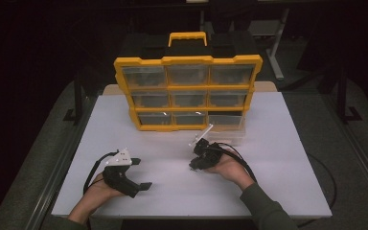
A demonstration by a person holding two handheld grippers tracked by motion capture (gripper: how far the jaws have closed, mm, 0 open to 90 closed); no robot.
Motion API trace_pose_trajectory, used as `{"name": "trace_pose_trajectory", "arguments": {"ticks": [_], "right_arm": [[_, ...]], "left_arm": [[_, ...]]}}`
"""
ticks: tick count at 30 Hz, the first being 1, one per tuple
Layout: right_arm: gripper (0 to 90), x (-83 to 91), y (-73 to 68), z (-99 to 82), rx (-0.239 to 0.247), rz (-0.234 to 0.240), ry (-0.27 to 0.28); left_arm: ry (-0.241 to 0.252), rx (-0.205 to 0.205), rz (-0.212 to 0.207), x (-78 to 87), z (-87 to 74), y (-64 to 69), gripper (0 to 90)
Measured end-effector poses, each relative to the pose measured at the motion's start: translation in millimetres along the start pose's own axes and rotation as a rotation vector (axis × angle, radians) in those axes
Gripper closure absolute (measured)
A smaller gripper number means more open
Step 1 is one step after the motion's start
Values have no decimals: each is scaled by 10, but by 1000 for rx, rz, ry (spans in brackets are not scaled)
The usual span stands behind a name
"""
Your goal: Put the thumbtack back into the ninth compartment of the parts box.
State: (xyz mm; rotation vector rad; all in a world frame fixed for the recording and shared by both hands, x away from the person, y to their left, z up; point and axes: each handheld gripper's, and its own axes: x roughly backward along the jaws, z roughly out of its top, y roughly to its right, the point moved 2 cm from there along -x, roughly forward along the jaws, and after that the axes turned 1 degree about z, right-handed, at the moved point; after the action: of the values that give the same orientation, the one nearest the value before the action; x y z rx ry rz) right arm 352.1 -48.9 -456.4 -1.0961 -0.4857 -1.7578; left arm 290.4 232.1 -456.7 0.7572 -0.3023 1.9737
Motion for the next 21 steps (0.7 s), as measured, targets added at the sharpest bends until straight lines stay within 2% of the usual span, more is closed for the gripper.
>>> {"name": "trace_pose_trajectory", "arguments": {"ticks": [9,21], "right_arm": [[811,-13,-42,6,53,-41,-9],[862,-13,-40,8,45,-55,-7]], "left_arm": [[1,-2,2,0,3,8,0],[-10,-7,0,-4,0,9,0]]}}
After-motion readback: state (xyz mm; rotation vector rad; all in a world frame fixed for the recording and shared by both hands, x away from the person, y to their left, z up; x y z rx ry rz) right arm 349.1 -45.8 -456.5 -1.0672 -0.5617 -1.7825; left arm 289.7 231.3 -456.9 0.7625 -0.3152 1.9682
